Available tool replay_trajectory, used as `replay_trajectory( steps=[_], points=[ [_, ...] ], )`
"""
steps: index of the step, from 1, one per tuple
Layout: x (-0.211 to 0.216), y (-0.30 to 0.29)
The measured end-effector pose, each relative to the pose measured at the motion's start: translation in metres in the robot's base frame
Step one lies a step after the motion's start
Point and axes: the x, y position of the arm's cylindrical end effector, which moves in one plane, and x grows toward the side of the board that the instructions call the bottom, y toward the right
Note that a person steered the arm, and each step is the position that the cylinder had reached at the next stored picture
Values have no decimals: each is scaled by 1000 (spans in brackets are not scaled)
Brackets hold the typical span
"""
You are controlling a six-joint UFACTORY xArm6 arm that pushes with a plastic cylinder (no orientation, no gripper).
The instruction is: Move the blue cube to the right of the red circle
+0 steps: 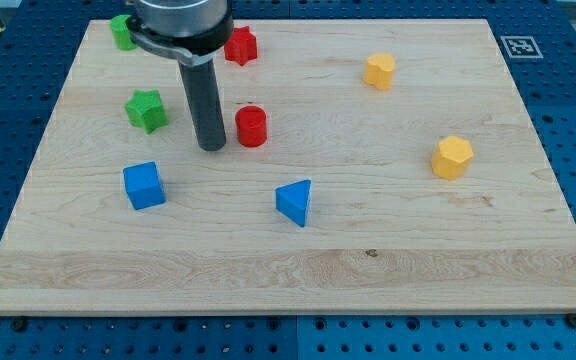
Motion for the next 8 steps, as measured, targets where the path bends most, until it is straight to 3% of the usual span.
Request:
replay_trajectory(
  steps=[3,8],
  points=[
    [24,-65],
    [72,-114]
  ],
)
